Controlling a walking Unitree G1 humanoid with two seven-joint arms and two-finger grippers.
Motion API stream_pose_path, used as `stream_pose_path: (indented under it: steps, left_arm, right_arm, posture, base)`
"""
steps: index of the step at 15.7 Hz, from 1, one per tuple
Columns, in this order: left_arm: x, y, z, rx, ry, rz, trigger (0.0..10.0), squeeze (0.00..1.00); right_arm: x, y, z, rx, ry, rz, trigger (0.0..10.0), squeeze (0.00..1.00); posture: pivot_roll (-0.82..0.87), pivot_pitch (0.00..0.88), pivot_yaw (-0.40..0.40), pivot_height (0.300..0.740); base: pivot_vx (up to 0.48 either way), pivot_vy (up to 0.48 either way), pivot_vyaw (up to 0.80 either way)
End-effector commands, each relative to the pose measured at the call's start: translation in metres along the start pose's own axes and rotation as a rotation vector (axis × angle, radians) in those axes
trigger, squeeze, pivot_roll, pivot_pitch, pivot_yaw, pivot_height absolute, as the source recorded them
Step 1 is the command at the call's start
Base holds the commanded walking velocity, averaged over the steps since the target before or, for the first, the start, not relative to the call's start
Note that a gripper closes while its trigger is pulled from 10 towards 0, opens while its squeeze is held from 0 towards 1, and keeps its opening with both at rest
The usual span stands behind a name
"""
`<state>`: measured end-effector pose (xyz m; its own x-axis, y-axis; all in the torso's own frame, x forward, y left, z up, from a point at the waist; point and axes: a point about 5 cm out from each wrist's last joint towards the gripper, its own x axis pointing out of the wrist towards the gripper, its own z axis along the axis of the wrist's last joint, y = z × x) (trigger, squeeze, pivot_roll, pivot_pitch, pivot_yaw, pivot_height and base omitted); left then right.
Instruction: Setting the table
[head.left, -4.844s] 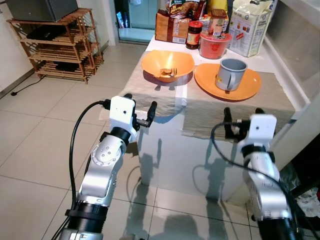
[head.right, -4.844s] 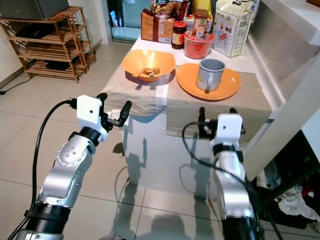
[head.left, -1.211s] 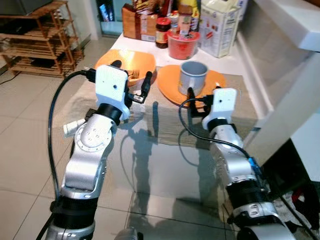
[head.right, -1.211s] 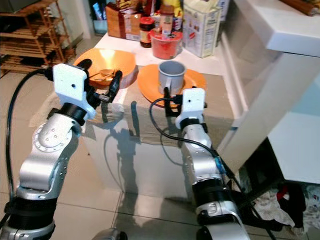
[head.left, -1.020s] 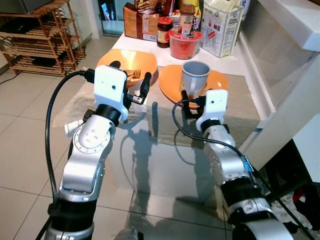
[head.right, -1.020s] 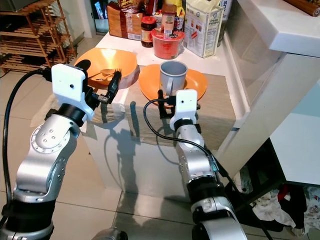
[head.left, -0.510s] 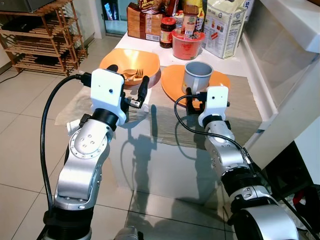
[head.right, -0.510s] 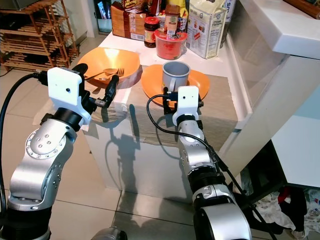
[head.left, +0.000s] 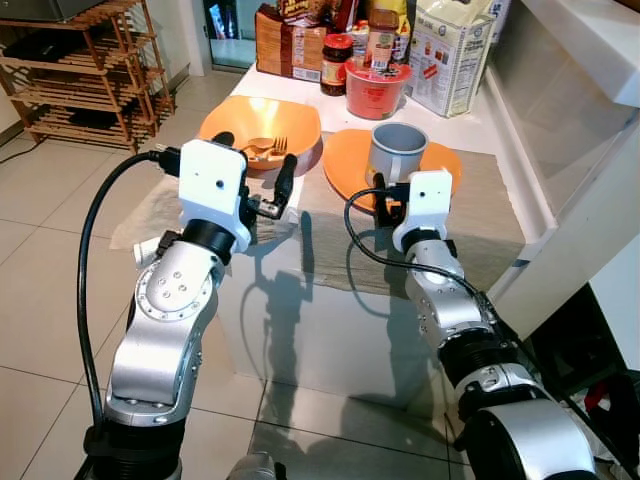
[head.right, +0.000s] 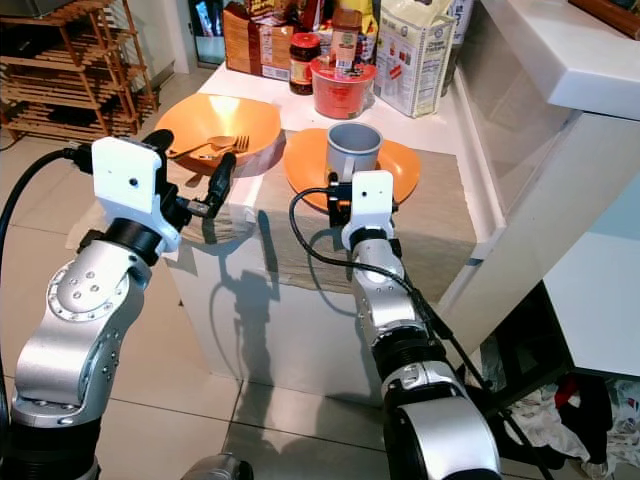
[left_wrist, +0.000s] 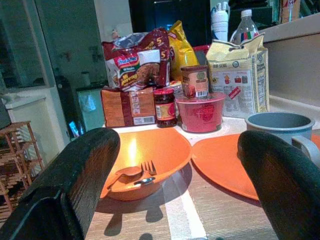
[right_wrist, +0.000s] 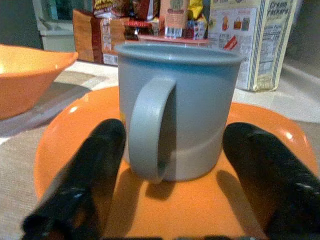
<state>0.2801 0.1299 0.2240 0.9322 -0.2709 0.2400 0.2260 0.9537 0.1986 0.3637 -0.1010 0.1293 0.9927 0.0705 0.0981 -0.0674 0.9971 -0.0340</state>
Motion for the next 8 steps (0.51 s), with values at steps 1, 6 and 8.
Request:
stream_pose_path:
  steps: [1, 6, 8]
  left_arm:
    - [-0.0016, 0.0004, 0.0012, 0.002, 0.004, 0.007, 10.0, 0.0]
    - [-0.0022, 0.0002, 0.001, 0.001, 0.01, 0.009, 10.0, 0.0]
    - [-0.0026, -0.0005, 0.0002, 0.001, 0.016, 0.007, 10.0, 0.0]
  right_arm:
    - [0.0035, -0.0001, 0.0044, -0.001, -0.013, -0.007, 0.0, 0.0]
    - [0.0047, 0.0019, 0.0053, 0.002, -0.02, 0.001, 0.0, 0.0]
    - [0.0043, 0.0014, 0.0043, 0.002, -0.02, -0.002, 0.0, 0.0]
  posture:
    - [0.27, 0.0, -0.056, 0.74]
    - [0.27, 0.0, -0.058, 0.74]
    - [0.26, 0.0, -0.056, 0.74]
  base:
    - [0.0, 0.0, 0.0]
    - [0.0, 0.0, 0.0]
    - [0.0, 0.0, 0.0]
